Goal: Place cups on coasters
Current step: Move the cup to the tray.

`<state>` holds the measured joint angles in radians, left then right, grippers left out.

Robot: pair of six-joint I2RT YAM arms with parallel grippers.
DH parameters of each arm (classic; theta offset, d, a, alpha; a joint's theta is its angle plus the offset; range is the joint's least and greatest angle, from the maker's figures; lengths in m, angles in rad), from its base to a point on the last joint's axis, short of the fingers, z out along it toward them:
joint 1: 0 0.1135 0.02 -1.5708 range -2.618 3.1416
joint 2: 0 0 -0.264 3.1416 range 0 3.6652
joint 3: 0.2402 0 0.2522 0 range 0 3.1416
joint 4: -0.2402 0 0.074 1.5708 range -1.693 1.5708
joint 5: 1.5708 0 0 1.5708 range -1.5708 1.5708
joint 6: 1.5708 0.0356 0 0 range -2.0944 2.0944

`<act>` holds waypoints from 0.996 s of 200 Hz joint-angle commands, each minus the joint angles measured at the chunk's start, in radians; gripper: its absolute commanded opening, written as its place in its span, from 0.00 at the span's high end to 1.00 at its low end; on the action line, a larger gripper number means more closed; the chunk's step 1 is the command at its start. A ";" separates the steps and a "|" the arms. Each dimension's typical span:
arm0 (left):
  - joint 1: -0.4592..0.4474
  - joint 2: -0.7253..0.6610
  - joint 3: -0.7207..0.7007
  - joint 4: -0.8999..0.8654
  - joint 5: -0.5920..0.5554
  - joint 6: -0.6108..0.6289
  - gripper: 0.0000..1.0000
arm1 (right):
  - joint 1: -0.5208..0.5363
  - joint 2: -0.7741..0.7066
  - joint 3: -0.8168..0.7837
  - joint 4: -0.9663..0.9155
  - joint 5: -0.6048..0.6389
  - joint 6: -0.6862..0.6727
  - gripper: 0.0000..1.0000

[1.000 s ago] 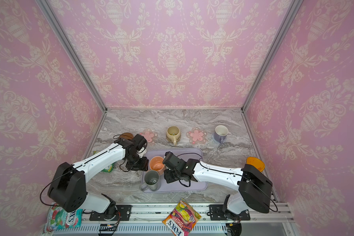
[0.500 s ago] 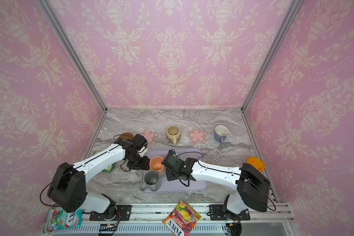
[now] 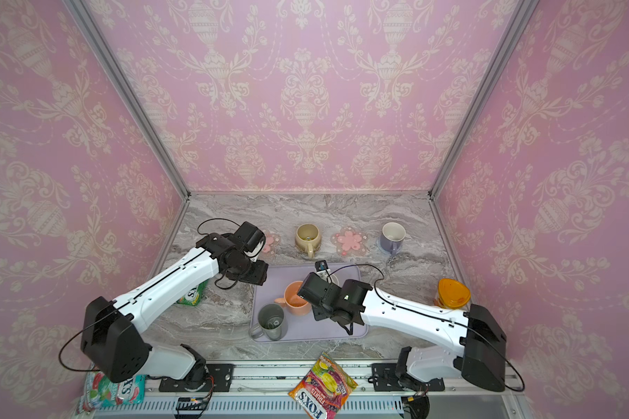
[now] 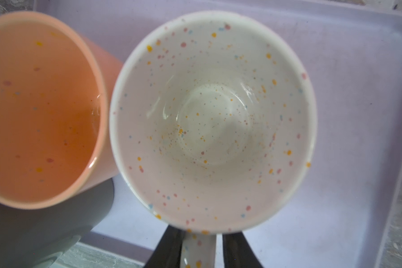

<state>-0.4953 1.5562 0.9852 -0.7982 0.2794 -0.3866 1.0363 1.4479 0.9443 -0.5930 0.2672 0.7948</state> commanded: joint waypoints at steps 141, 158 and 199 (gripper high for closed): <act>-0.058 0.001 0.218 -0.120 -0.192 0.055 0.35 | 0.001 -0.161 -0.026 -0.163 0.076 0.004 0.68; -0.052 -0.050 0.234 -0.187 -0.268 0.064 0.35 | 0.016 -0.159 0.023 -0.211 0.102 -0.028 0.66; -0.033 -0.160 0.219 -0.338 -0.362 0.041 0.33 | 0.069 -0.144 0.095 -0.234 0.088 -0.075 0.62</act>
<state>-0.5400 1.4532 1.2030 -0.9833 0.0185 -0.3523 1.0744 1.3098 0.9997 -0.7849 0.3428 0.7609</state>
